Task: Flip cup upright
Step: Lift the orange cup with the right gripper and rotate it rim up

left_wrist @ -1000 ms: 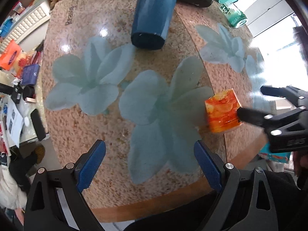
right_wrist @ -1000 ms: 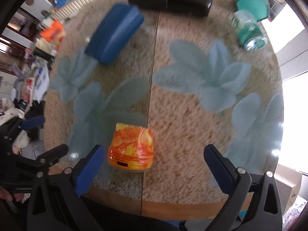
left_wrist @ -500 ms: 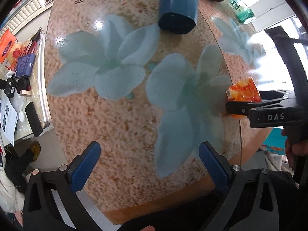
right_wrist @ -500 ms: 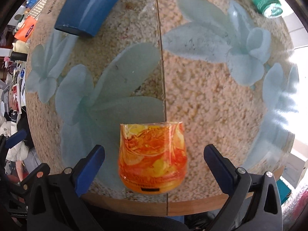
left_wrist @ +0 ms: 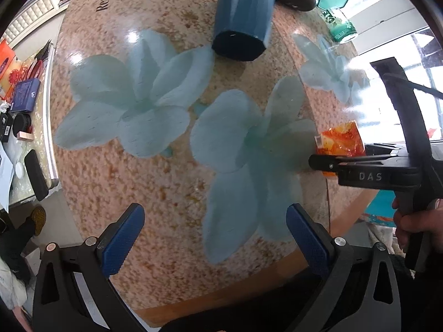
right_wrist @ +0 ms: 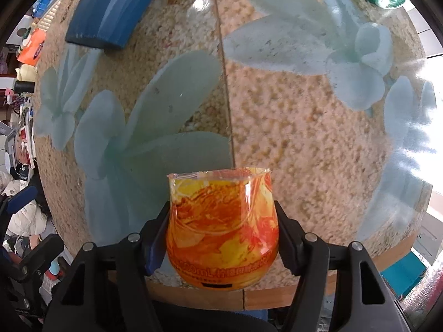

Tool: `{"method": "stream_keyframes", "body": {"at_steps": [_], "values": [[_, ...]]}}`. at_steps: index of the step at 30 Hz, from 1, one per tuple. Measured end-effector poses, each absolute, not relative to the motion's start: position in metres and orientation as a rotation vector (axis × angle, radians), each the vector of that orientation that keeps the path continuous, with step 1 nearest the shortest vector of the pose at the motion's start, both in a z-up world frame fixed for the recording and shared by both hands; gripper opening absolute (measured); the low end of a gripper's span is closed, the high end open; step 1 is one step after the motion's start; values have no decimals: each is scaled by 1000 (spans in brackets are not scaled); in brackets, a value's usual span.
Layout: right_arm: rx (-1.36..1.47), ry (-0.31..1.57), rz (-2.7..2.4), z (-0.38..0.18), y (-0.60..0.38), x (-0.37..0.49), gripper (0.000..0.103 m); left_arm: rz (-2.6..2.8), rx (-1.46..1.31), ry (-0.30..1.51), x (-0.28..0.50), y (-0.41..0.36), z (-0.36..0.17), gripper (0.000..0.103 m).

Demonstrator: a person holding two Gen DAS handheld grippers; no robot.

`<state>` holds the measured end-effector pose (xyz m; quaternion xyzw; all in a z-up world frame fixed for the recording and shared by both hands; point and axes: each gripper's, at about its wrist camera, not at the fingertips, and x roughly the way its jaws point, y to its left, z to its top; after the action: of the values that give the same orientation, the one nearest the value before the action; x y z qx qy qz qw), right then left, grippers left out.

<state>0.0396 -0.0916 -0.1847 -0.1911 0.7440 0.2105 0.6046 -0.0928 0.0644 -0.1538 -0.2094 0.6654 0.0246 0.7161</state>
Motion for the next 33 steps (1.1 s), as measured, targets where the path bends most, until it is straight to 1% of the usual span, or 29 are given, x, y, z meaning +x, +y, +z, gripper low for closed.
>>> {"method": "stream_keyframes", "body": {"at_steps": [7, 14, 17, 20, 23, 25, 29, 33], "values": [[-359, 1618, 595, -153, -107, 53, 65, 46, -432, 1487, -80, 46, -149, 103], [-328, 1459, 697, -142, -121, 71, 65, 80, -417, 1501, -63, 28, -149, 103], [-338, 1333, 757, -141, -121, 76, 65, 107, -403, 1503, -55, 25, -148, 103], [-383, 1155, 820, -141, -125, 72, 65, 135, -401, 1509, -48, 23, -150, 103], [-426, 980, 865, -151, -126, 66, 65, 159, -413, 1509, -44, 22, -153, 103], [-425, 900, 893, -159, -131, 63, 65, 174, -407, 1515, -43, 21, -155, 103], [-380, 863, 911, -171, -142, 62, 65, 181, -386, 1522, -40, 15, -159, 103], [-347, 875, 901, -182, -146, 61, 65, 178, -383, 1536, -38, 12, -163, 103]]}}
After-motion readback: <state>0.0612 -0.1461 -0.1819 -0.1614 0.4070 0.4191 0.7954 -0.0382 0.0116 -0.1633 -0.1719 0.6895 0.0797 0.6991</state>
